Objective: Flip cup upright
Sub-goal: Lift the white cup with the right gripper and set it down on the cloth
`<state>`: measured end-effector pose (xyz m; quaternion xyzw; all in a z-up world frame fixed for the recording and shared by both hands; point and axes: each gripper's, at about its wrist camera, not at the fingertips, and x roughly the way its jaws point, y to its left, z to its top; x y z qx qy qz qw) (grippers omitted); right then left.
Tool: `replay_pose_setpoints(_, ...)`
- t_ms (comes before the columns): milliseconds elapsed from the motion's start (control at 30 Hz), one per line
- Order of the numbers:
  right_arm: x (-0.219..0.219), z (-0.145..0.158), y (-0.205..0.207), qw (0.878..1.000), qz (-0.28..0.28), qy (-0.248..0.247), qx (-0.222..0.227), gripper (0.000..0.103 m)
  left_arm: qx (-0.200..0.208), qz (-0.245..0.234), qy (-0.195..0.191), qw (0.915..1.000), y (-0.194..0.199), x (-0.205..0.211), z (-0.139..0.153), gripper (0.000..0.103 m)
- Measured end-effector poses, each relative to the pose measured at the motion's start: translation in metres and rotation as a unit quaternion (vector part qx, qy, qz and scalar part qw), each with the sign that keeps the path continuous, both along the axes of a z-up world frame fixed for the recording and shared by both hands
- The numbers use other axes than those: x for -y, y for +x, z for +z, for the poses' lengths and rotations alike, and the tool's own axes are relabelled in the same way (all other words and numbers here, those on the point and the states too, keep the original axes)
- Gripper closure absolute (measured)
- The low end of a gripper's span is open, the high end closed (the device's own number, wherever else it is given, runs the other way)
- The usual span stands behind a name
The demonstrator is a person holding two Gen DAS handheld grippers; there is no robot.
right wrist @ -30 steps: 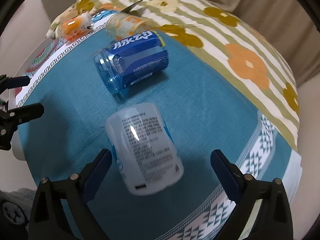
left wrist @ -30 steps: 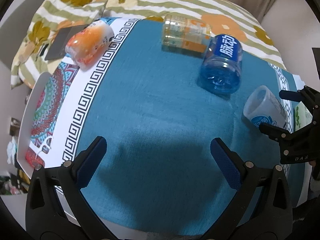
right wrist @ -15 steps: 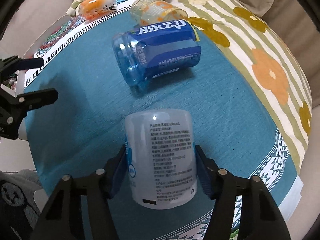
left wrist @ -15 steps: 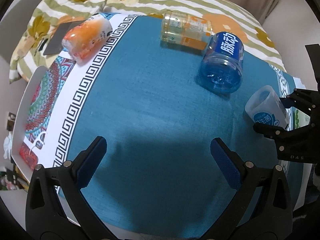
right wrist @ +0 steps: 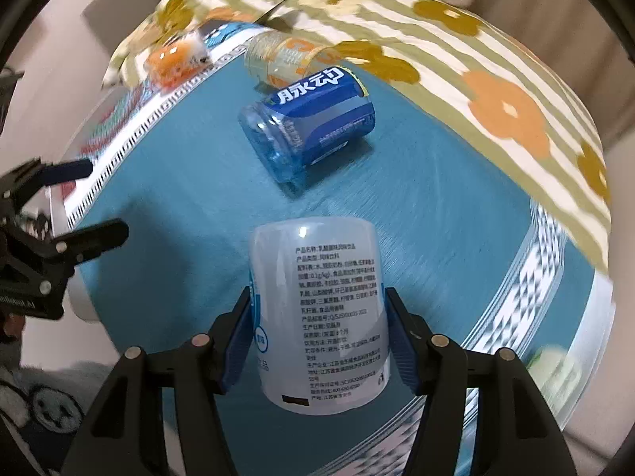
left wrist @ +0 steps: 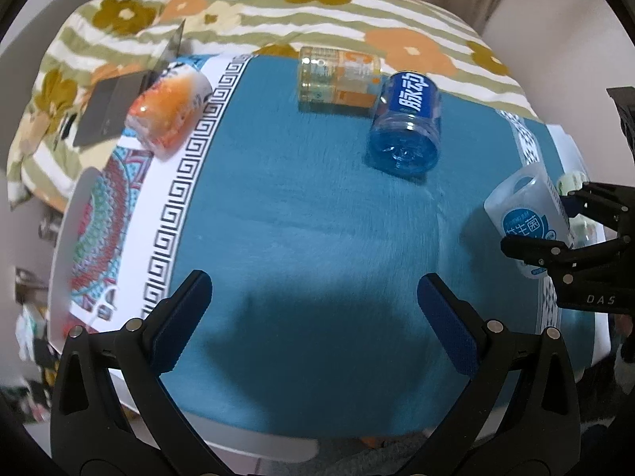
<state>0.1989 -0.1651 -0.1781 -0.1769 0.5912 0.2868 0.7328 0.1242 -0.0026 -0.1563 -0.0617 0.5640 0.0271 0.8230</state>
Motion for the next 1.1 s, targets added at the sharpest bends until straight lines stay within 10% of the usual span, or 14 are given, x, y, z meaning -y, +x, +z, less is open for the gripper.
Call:
replay_pose_setpoints(533, -0.016, -0.022, -0.076, 0.950, -0.301, 0.081, -0.036, 0.046, 0.006, -0.092, -0.018, 0.9955, -0.054, -0.044, -0.001, 0.000)
replay_pose_setpoints(1100, -0.017, -0.047, -0.073, 0.925, -0.364, 0.096, -0.051, 0.040, -0.003, -0.103, -0.036, 0.9940, -0.055, -0.056, -0.019, 0.000)
